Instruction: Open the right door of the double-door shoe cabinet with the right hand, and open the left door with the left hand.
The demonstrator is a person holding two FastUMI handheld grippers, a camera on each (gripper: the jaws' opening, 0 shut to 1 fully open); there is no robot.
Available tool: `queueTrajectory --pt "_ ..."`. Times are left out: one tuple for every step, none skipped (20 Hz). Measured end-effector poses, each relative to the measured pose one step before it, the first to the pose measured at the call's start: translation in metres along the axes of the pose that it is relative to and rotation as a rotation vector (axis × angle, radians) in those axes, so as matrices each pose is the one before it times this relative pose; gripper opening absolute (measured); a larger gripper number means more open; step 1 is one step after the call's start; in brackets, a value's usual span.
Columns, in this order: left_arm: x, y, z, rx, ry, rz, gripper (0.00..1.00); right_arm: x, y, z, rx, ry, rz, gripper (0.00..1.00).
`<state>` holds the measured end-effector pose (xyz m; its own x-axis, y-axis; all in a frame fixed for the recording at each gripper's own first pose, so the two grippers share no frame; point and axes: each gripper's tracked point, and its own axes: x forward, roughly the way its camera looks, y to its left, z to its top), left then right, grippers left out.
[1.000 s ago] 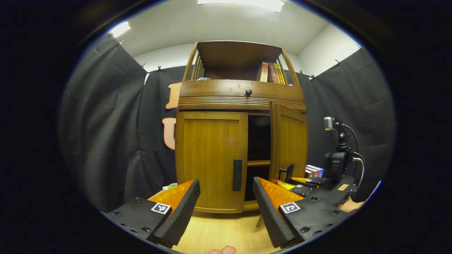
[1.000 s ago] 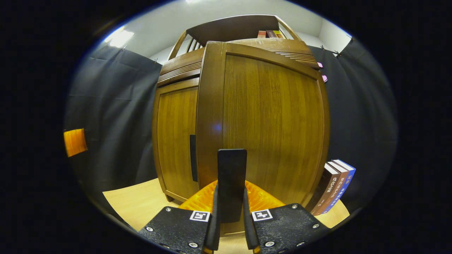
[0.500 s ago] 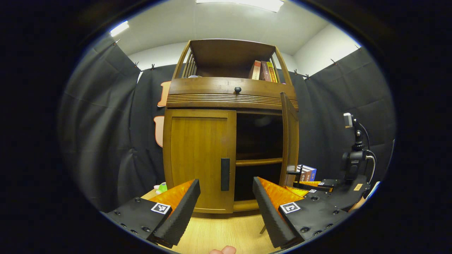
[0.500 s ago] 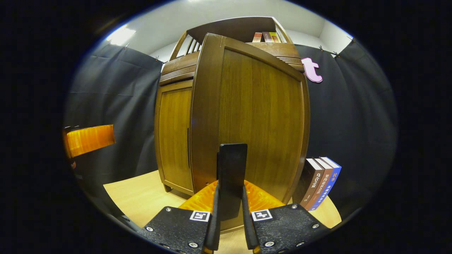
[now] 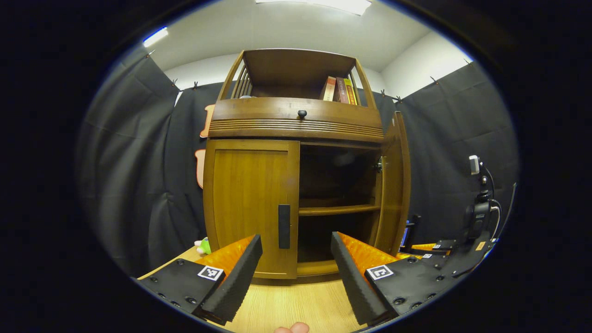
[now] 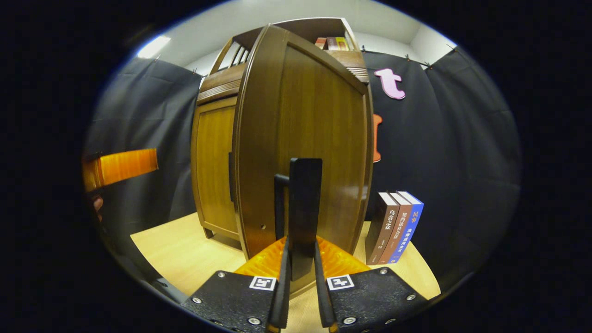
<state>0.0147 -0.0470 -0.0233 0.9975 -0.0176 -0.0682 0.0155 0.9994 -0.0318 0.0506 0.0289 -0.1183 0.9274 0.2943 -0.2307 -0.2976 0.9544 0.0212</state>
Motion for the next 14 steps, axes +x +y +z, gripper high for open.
queueTrajectory --pt "0.00053 -0.00112 -0.00002 -0.00368 -0.00221 -0.00004 0.95 -0.00256 -0.00616 0.00248 0.01007 0.00065 -0.011 0.17" --pt "0.00047 -0.00146 0.0007 -0.00527 -0.00298 -0.00068 0.95 -0.0024 -0.00661 -0.00023 0.00624 0.0028 -0.01141 0.34" --pt "-0.00012 -0.00121 0.0 -0.00367 -0.00163 -0.00061 0.95 -0.00457 -0.00743 -0.00003 0.00684 0.00099 -0.01712 0.25" --pt "0.00054 -0.00101 0.00075 -0.00108 -0.00147 -0.0004 0.95 -0.00332 -0.008 -0.00046 0.00472 0.00162 -0.02116 0.24" --pt "-0.00047 -0.00085 -0.00017 -0.00018 0.00033 0.00028 0.95 -0.00112 -0.01081 -0.00199 0.00062 0.00133 -0.02764 0.14" --pt "0.00096 -0.00123 -0.00057 -0.00114 0.00027 -0.00142 0.94 -0.00152 -0.01253 -0.00012 -0.00183 -0.00008 -0.03496 0.31" --pt "0.00121 -0.00196 -0.0008 -0.00184 0.00018 -0.00351 0.96 -0.0021 -0.01528 0.00062 -0.00162 0.00129 -0.04129 0.29" --pt "0.00114 -0.00131 -0.00062 -0.00087 0.00193 -0.0035 0.95 -0.00288 -0.00864 -0.00028 0.01922 0.00242 -0.00252 0.1" --pt "0.00014 -0.00187 -0.00241 0.00023 0.00245 -0.00329 0.95 0.00016 -0.00342 -0.0016 0.02823 0.00398 0.0024 0.13" --pt "0.00087 -0.00175 -0.00031 0.00037 0.00274 -0.00222 0.95 0.00179 -0.00452 -0.00056 0.02443 -0.00383 0.00228 0.25" --pt "0.00157 -0.00054 -0.0016 -0.00042 0.00298 -0.00146 0.95 0.00032 -0.00692 0.00062 0.01408 -0.00471 -0.00227 0.12" --pt "0.00004 -0.00119 -0.00009 -0.00177 0.00181 -0.00205 0.95 -0.00095 -0.00649 0.00203 0.00939 -0.00536 -0.00161 0.12" --pt "0.00033 -0.0012 -0.00023 -0.00226 -0.00038 -0.00238 0.95 -0.00089 -0.00469 -0.00079 0.00975 -0.00233 0.00469 0.12" --pt "-0.00064 -0.00037 0.00127 -0.00066 -0.0009 -0.00336 0.95 -0.00011 -0.00259 0.00069 0.00365 -0.00585 0.01282 0.12"
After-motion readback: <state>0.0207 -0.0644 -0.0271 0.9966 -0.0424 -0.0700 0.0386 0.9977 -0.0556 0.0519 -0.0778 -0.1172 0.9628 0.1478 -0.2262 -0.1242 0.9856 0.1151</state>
